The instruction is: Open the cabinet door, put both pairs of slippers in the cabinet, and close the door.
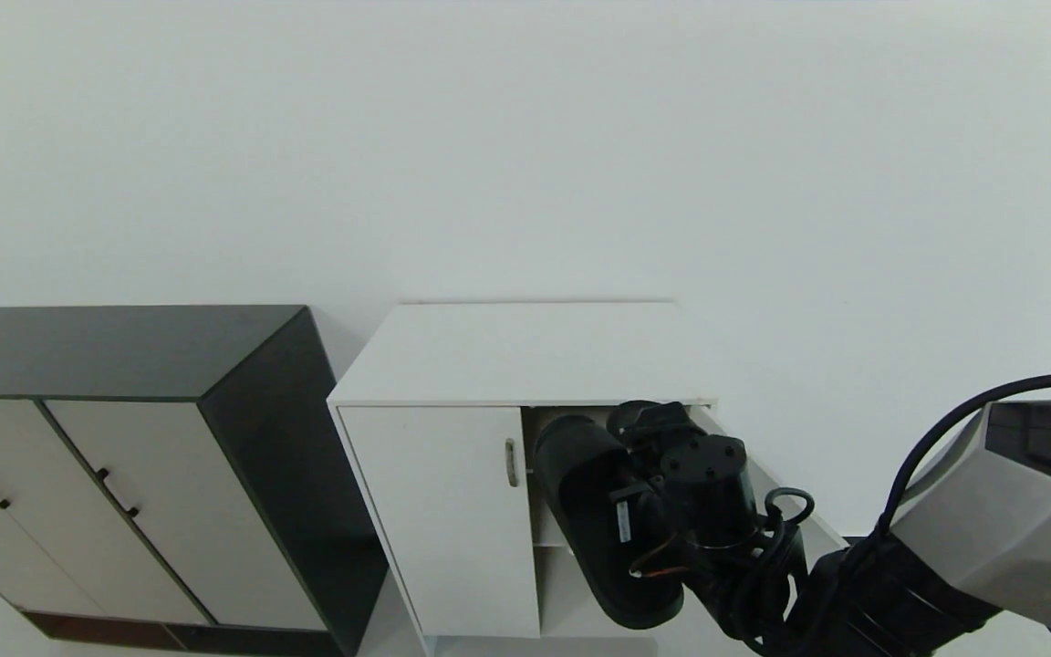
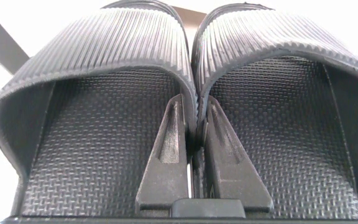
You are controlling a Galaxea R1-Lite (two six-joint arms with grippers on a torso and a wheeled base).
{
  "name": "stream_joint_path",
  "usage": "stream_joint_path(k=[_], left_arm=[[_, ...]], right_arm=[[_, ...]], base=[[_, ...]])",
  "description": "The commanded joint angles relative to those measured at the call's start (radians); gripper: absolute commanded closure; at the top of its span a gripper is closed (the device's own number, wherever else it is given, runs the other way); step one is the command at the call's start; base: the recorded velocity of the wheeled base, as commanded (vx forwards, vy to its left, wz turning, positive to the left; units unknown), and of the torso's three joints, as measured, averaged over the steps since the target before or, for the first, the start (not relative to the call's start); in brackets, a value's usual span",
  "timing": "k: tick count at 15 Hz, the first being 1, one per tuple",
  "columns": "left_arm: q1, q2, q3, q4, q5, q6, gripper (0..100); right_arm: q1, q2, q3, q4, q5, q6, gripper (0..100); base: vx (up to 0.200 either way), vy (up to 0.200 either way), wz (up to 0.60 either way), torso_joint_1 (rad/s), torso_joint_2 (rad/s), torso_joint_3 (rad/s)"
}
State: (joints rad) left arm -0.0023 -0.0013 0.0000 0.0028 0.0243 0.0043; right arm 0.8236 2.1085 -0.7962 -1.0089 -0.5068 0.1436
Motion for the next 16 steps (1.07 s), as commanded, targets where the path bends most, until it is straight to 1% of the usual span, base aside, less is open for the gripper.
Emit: stream_joint_path(k=[1, 10, 16], left_arm=[[0.001, 0.001, 0.0, 0.0, 0.0, 0.0, 100], [0.001, 0.001, 0.0, 0.0, 0.0, 0.0, 100], [0.002, 0.001, 0.0, 0.0, 0.0, 0.0, 100]], right_arm=[[-0.004, 0.002, -0.001, 0.0, -0.001, -0.001, 100], [0.0, 0.015, 0.017, -0.003, 0.007, -0.007, 100], [0.002, 0.027, 0.025, -0.034, 0.007, -0.012, 100]], base=[[0.0, 0.0, 0.0, 0.0, 0.0, 0.0], [0.0, 0.0, 0.0, 0.0, 0.0, 0.0], [0.0, 0.0, 0.0, 0.0, 0.0, 0.0]])
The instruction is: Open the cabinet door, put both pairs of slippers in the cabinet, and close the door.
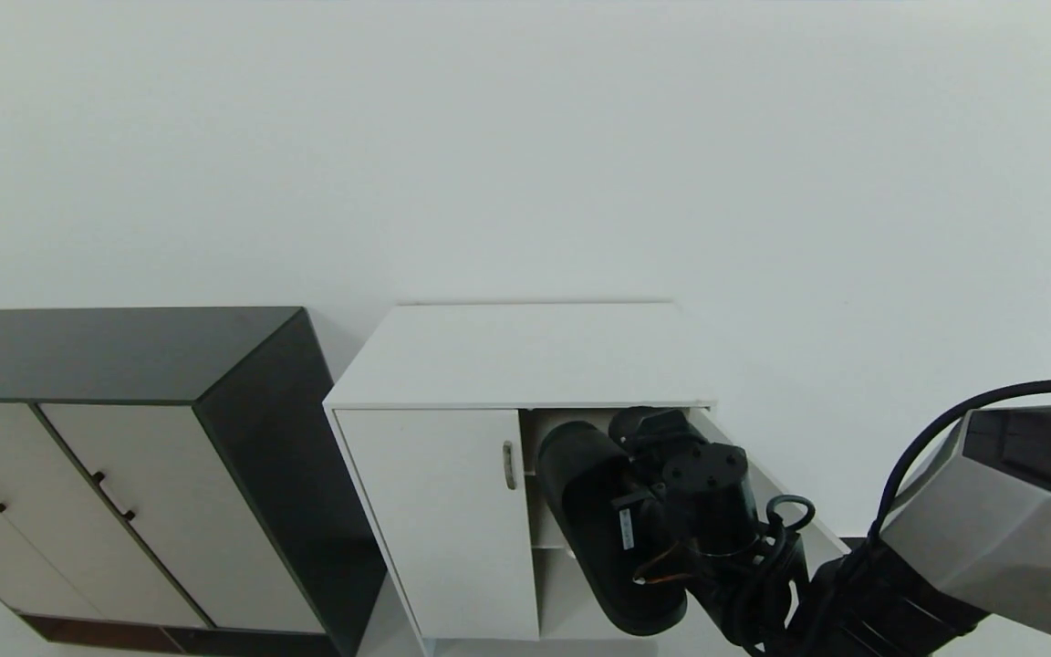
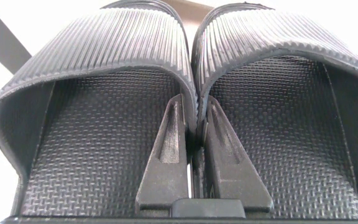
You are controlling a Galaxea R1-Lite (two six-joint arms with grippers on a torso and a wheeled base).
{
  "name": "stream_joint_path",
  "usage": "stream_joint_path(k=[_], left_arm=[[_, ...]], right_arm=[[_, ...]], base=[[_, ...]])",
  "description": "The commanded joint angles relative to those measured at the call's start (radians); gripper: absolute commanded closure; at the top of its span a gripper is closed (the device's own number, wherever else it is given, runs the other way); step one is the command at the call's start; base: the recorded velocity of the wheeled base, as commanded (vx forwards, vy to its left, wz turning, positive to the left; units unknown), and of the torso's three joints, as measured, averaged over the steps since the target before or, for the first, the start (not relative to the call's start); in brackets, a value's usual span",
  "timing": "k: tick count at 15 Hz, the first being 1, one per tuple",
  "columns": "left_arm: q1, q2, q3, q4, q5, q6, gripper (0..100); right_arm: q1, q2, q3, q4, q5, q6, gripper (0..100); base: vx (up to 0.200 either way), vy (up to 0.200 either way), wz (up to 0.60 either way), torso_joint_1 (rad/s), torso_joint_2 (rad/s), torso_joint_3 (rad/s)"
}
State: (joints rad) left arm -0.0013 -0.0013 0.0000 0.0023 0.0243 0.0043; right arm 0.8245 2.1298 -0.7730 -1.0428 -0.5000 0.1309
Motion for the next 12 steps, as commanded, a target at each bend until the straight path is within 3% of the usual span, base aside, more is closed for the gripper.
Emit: stream_joint_path(k=[1, 12], left_arm=[[0.0, 0.001, 0.0, 0.001, 0.0, 0.0, 100], [0.001, 0.001, 0.0, 0.001, 0.0, -0.001, 100]], right_arm=[[-0.001, 0.007, 0.003, -0.002, 0.0, -0.007, 100], [0.001, 0.012, 0.009, -0.002, 0.0, -0.007, 100]], base=[[0.0, 0.0, 0.0, -0.085, 0.12, 0.09], [0.0, 0.0, 0.0, -0.16, 0.36, 0.196]])
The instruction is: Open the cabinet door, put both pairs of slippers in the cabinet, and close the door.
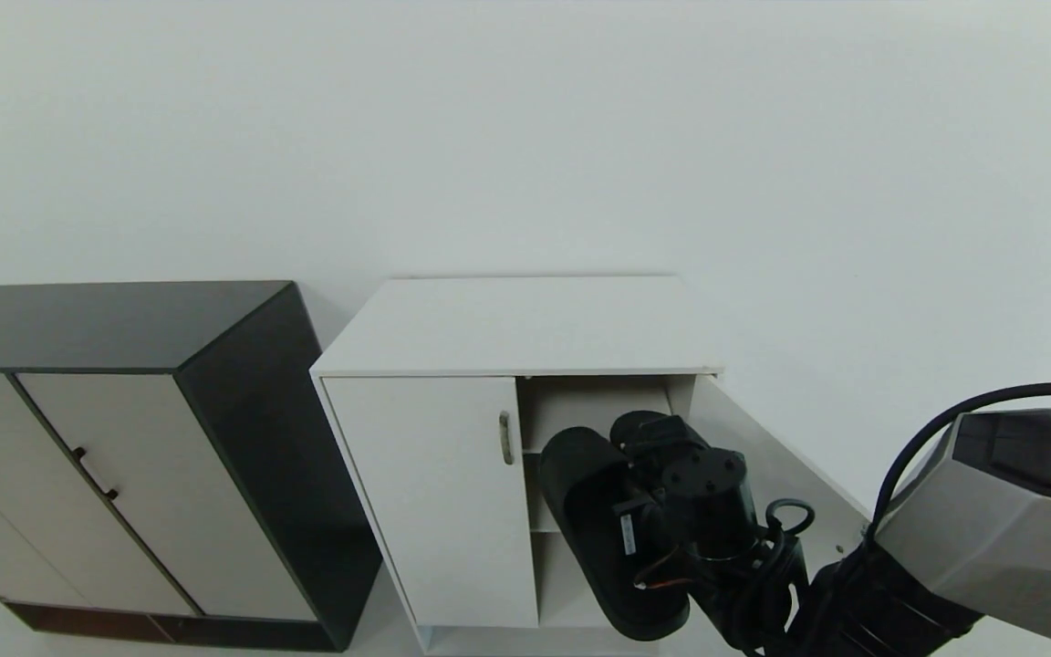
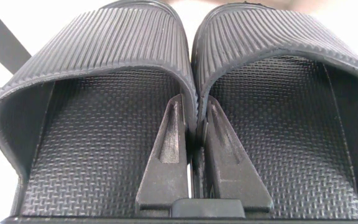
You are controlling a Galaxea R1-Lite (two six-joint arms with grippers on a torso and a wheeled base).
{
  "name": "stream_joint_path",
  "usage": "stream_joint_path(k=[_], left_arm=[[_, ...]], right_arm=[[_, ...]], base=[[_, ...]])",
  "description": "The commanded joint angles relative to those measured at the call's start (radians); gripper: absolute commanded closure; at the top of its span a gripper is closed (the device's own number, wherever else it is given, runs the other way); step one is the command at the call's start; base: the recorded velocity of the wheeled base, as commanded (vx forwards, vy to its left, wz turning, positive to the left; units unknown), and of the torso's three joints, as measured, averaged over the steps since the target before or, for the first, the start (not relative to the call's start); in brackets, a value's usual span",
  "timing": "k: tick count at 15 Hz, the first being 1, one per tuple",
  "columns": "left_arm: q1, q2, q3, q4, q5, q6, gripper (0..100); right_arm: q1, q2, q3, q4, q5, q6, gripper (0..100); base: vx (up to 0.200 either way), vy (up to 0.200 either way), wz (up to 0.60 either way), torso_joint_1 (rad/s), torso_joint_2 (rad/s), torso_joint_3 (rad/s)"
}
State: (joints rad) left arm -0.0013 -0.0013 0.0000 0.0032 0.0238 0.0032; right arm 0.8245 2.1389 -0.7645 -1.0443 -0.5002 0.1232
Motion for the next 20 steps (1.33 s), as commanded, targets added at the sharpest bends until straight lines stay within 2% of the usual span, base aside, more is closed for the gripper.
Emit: stream_joint_path(k=[1, 14, 20], left_arm=[[0.001, 0.001, 0.0, 0.0, 0.001, 0.0, 100], [0.001, 0.001, 0.0, 0.0, 0.002, -0.002, 100], [0.0, 0.001, 0.0, 0.0, 0.002, -0.002, 100]], right_arm=[[0.001, 0.009, 0.001, 0.0, 0.0, 0.001, 100], [0.001, 0.082, 0.008, -0.12, 0.0, -0.017, 100], [-0.001, 0.081, 0.016, -0.122, -0.001, -0.017, 100]], base=[[0.0, 0.0, 0.0, -0.203, 0.45, 0.256], [0.0, 0.0, 0.0, -0.215, 0.54, 0.316], [0.0, 0.0, 0.0, -0.162, 0.48, 0.321]])
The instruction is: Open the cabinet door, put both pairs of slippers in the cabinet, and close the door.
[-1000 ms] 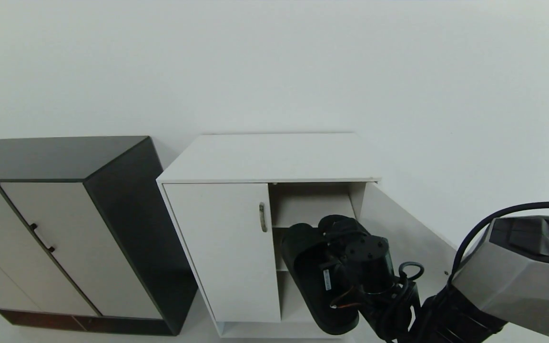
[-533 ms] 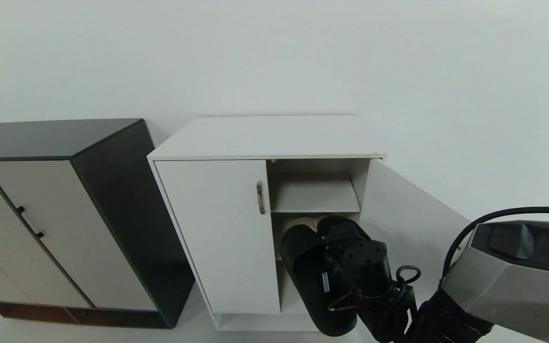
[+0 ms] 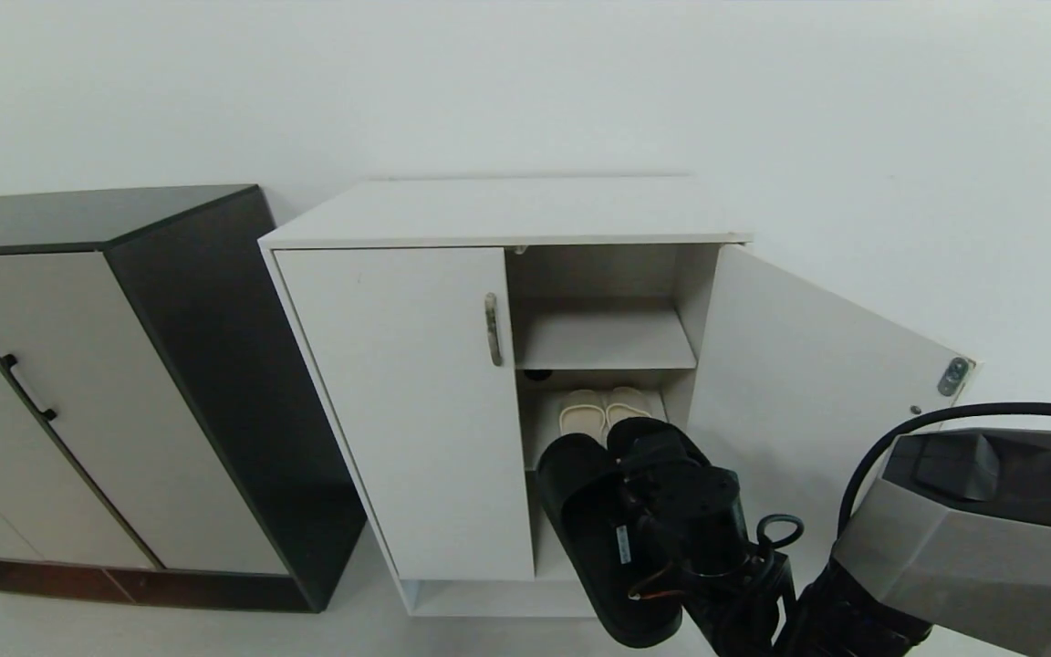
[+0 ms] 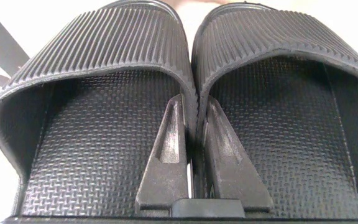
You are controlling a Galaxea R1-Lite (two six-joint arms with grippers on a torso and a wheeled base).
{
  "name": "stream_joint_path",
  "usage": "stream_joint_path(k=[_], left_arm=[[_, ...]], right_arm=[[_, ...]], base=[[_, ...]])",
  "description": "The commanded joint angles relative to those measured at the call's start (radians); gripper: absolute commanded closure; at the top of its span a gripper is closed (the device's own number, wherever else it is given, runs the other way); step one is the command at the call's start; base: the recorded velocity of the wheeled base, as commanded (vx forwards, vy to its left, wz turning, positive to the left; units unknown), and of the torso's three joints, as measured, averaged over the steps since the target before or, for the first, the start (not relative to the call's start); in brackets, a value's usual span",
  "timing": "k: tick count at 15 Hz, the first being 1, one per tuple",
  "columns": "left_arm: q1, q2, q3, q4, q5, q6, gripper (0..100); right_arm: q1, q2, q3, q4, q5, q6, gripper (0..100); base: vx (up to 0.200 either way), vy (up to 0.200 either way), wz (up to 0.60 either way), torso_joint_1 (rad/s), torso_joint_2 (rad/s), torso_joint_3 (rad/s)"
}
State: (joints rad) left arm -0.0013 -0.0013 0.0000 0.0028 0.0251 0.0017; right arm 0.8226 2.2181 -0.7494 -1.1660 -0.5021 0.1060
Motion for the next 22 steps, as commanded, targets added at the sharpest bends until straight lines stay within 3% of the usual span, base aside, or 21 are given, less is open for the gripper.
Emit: stream_joint_path(k=[1, 11, 19, 21, 22], left_arm=[[0.001, 0.001, 0.0, 0.0, 0.001, 0.0, 100], [0.0, 0.001, 0.0, 0.0, -0.001, 0.0, 100], [0.001, 0.001, 0.0, 0.0, 0.001, 0.0, 100], [0.0, 0.001, 0.0, 0.0, -0.001, 0.001, 100], [0.0, 0.001, 0.0, 0.0, -0.001, 0.001, 100]], right_arm=[[0.001, 0.003, 0.002, 0.0, -0.001, 0.0, 100], [0.001, 0.009, 0.012, -0.012, 0.001, -0.006, 100], [0.003, 0.032, -0.022, -0.032, -0.007, -0.031, 100], [0.013, -0.023, -0.054, 0.055, -0.009, -0.022, 100], [0.018, -0.095, -0.077, 0.21, -0.009, 0.006, 100]], base=[[0.0, 0.0, 0.0, -0.139, 0.47, 0.334], [0.0, 0.0, 0.0, -0.074, 0.44, 0.362], [0.0, 0.0, 0.0, 0.0, 0.05, 0.043], [0.0, 0.0, 0.0, 0.0, 0.0, 0.0], [0.0, 0.0, 0.0, 0.0, 0.0, 0.0]])
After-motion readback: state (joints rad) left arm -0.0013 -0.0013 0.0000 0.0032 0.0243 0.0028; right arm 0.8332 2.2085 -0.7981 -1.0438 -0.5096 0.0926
